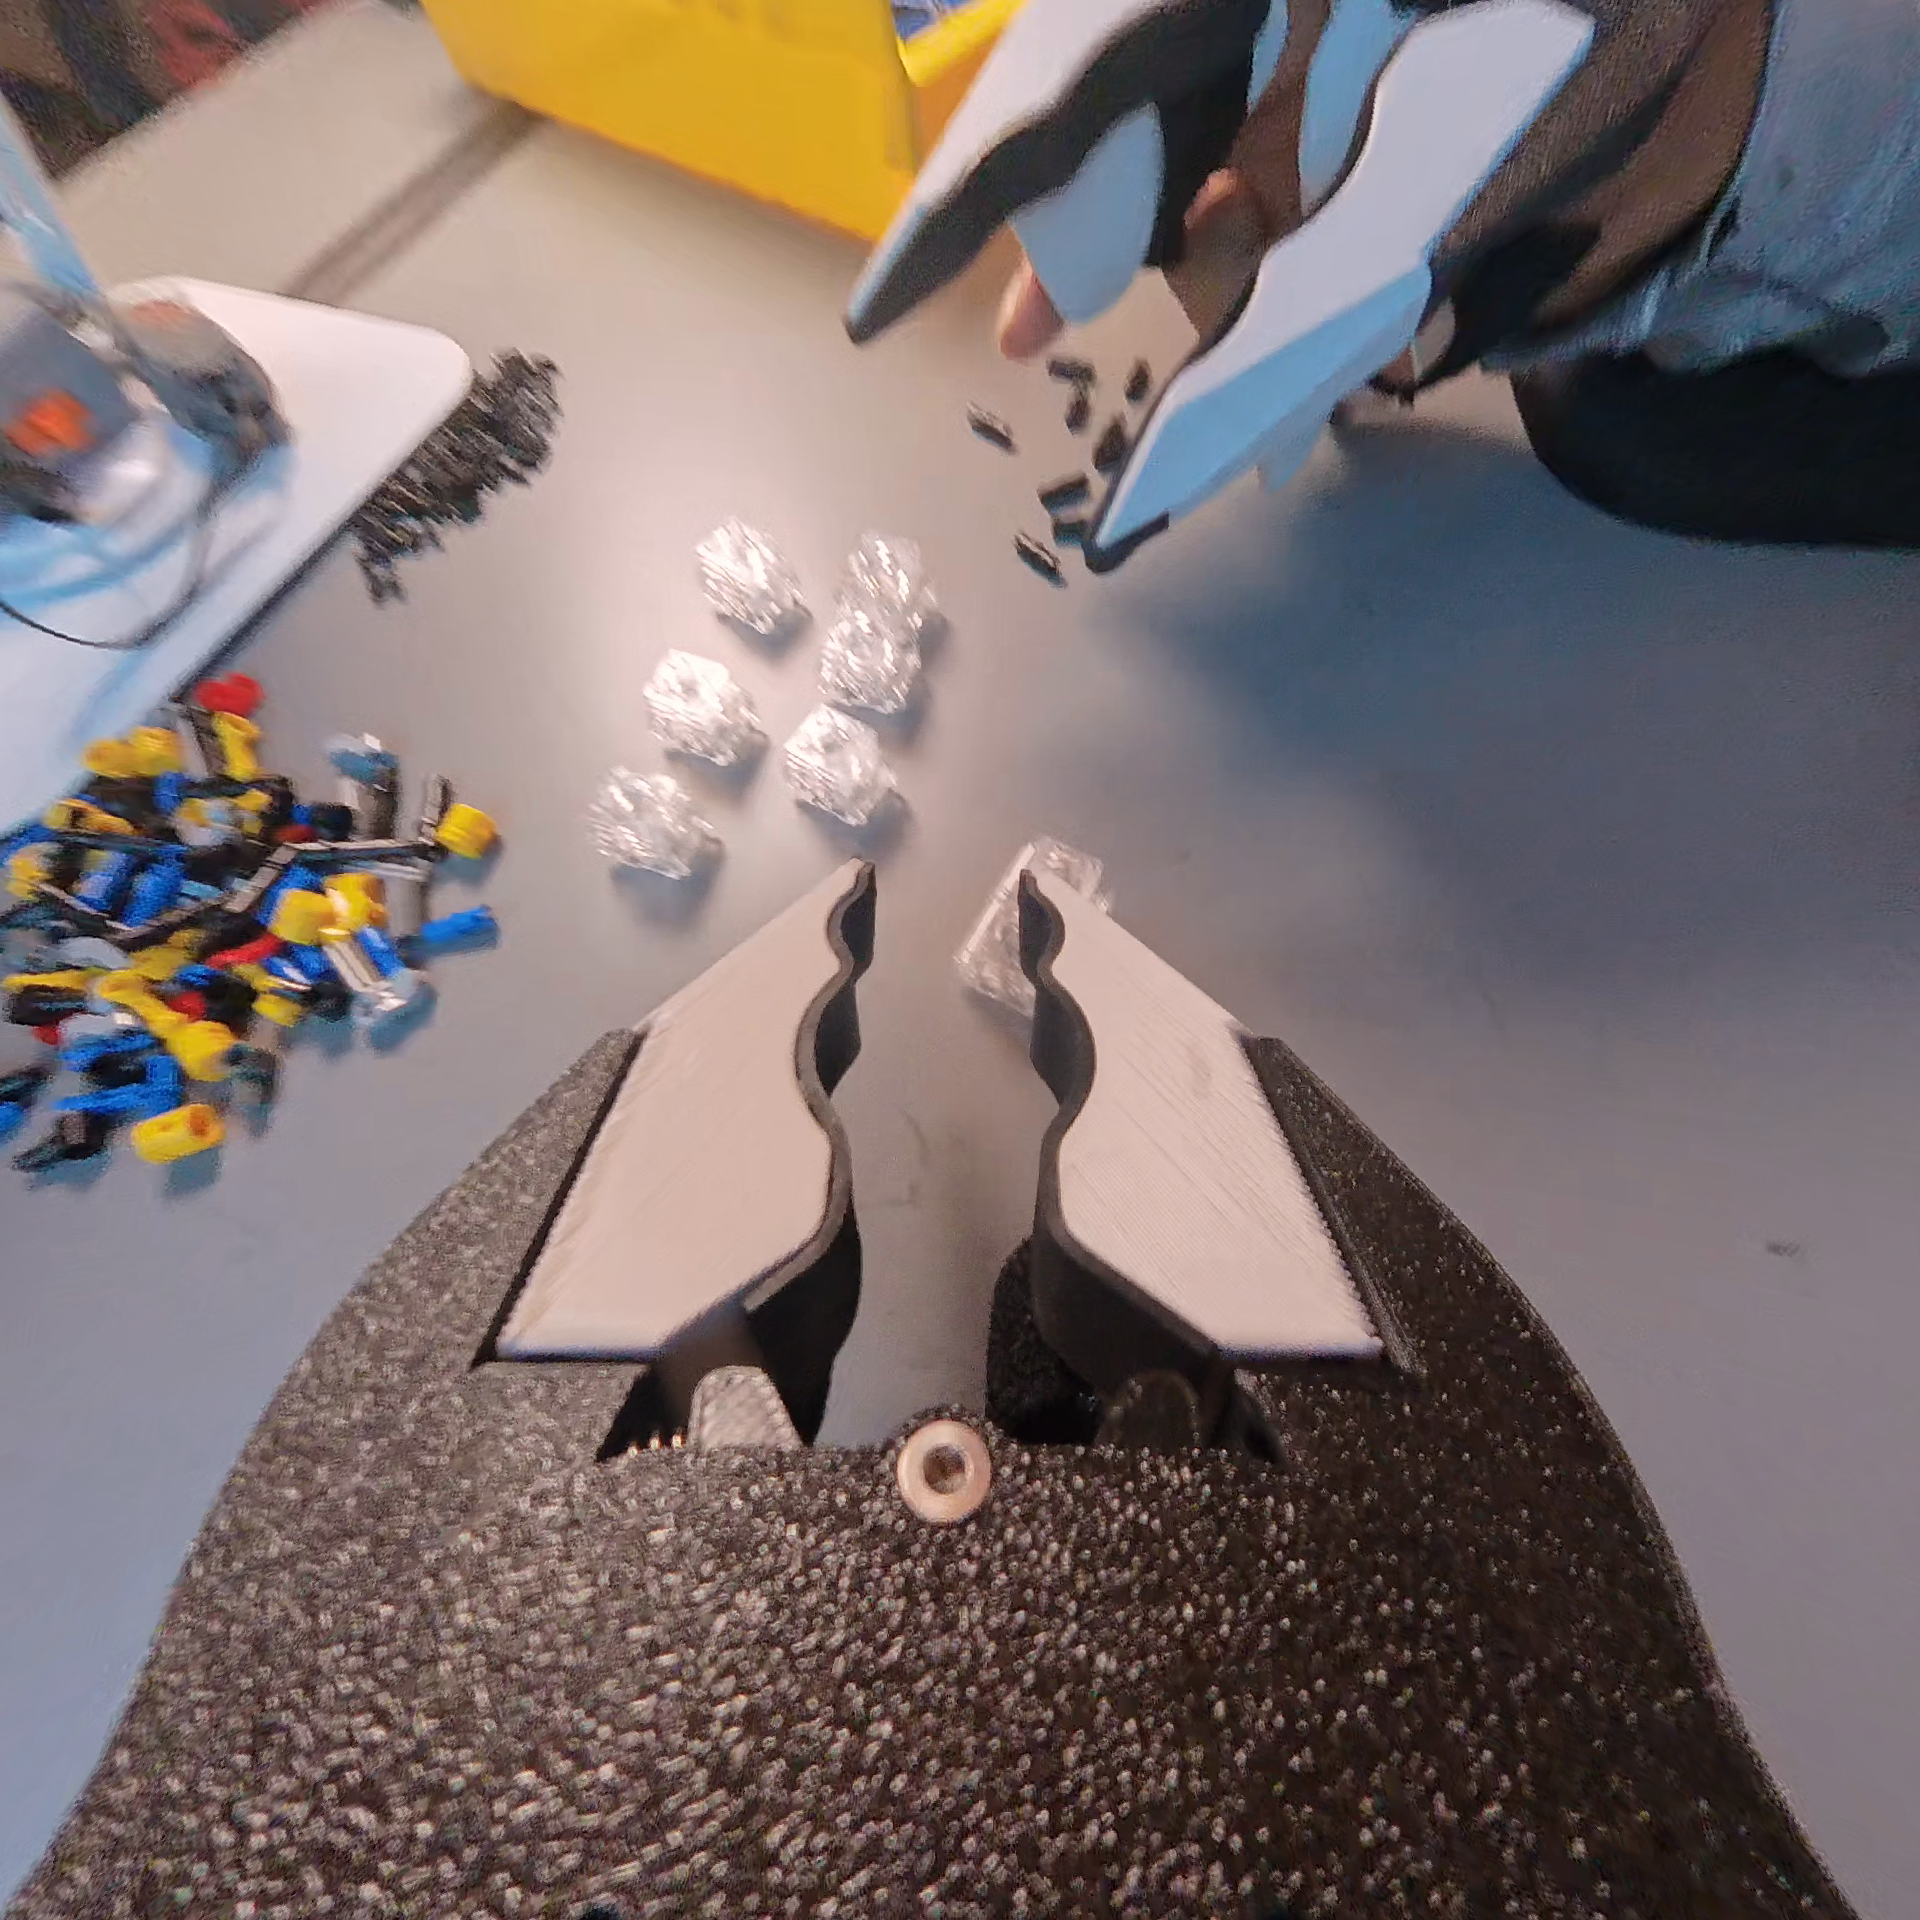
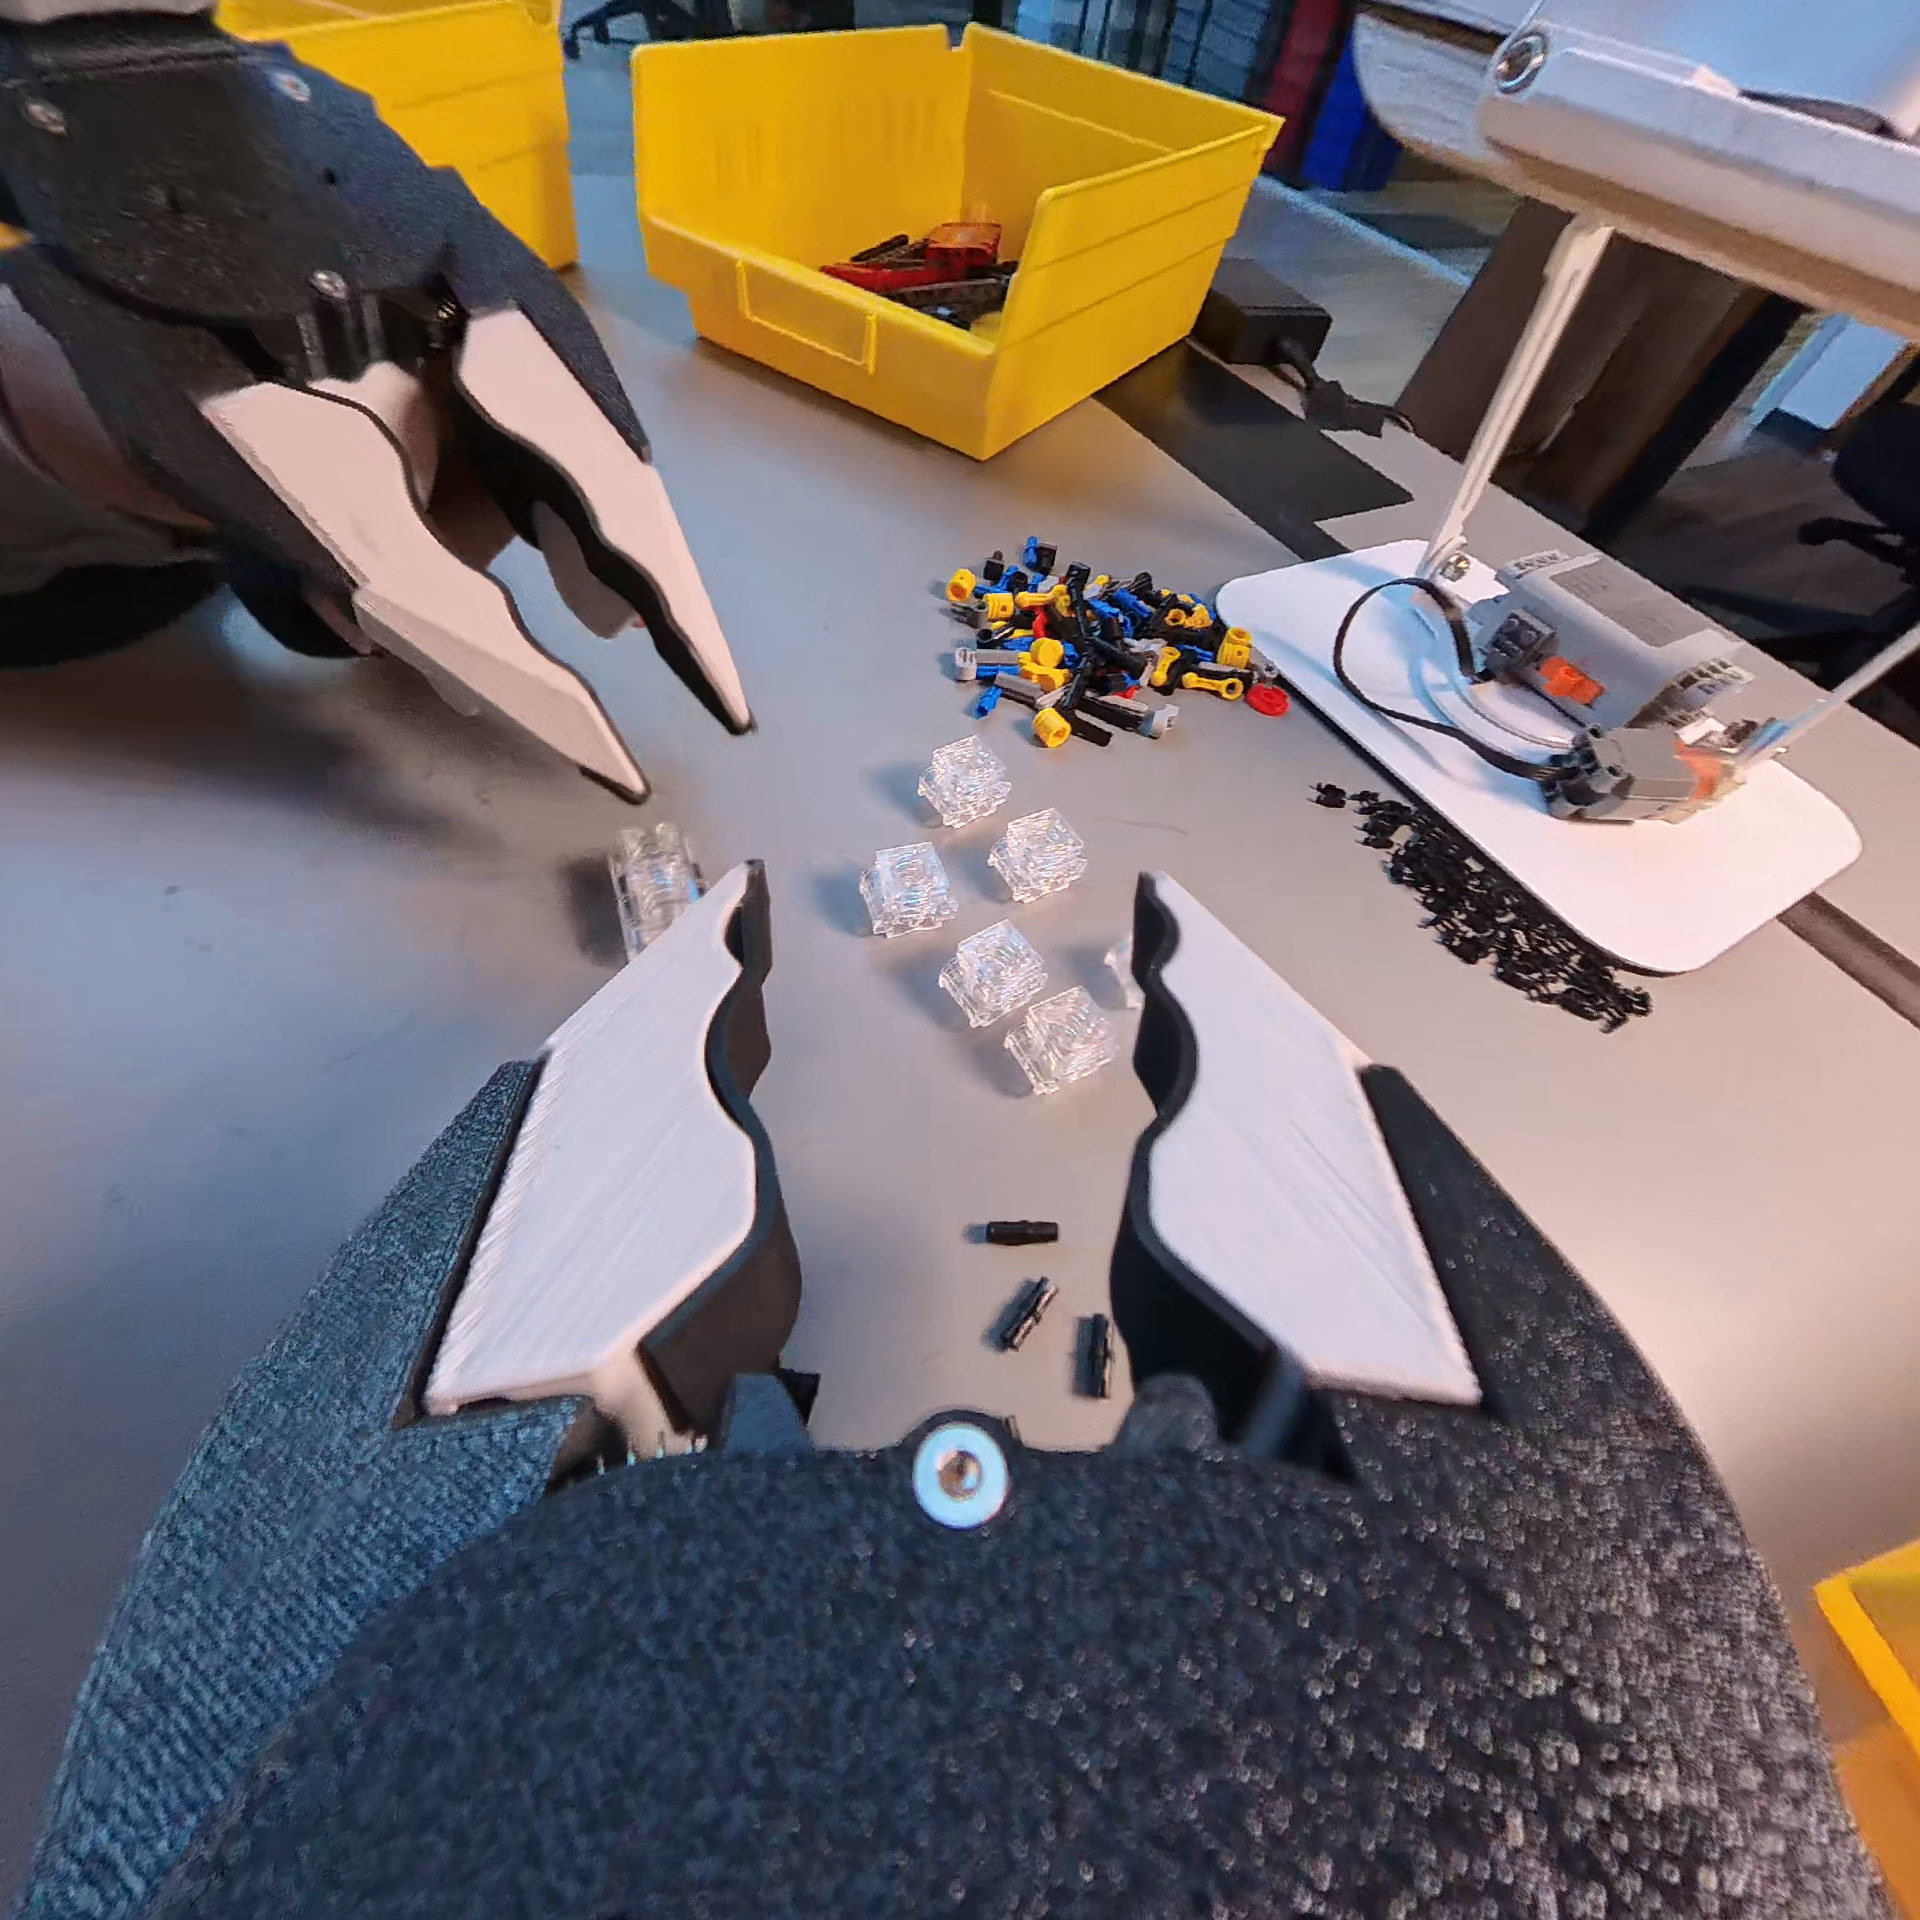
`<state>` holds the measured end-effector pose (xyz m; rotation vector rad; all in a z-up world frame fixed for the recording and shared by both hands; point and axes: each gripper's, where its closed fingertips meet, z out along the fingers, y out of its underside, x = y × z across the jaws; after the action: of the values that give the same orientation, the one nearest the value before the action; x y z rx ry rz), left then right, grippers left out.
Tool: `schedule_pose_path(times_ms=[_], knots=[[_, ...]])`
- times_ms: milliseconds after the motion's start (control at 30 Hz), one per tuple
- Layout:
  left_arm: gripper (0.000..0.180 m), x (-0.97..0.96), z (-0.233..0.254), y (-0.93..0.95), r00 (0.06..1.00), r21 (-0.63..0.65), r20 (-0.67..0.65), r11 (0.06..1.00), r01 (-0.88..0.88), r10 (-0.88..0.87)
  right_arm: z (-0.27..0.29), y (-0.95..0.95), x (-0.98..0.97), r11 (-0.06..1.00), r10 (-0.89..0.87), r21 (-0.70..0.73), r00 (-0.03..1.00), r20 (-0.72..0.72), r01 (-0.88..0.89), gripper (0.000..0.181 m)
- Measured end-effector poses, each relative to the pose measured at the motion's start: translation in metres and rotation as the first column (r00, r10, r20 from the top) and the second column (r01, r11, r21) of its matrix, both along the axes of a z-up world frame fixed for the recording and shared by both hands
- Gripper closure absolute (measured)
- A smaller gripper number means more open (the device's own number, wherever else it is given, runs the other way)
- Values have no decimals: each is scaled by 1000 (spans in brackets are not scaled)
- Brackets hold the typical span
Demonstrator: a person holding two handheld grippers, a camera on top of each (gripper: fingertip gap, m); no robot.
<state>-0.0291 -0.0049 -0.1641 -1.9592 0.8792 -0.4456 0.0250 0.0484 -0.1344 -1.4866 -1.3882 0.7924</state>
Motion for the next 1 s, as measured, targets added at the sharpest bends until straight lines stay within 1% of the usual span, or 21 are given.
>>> schedule_pose_path(times_ms=[100,167,267,367,433,567,800,900,1000], knots=[[150,-14,36,15,987,145,129,983,-113,95,15,14,-3,999,-42,20,997,-60,44,112],[145,-28,56,21,963,199,230,961,-191,143,31,28,-12,995,-63,73,994,-90,70,114],[134,-47,78,26,906,216,380,934,-284,187,61,54,-34,983,-74,156,988,-132,95,124],[127,-65,85,28,853,180,465,918,-354,239,92,90,-64,968,-110,205,979,-173,145,134],[129,-72,85,29,844,174,475,913,-368,250,110,117,-85,958,-149,215,968,-201,192,138],[142,-75,81,29,848,166,472,920,-355,241,129,160,-122,945,-206,205,950,-233,255,145],[142,-63,77,26,869,169,450,937,-307,204,128,193,-139,922,-272,216,935,-227,320,159],[142,-57,75,25,882,174,431,942,-287,189,128,199,-138,917,-278,225,933,-228,328,169],[142,-51,72,24,895,176,409,946,-272,181,126,203,-138,914,-285,229,933,-221,334,171]])
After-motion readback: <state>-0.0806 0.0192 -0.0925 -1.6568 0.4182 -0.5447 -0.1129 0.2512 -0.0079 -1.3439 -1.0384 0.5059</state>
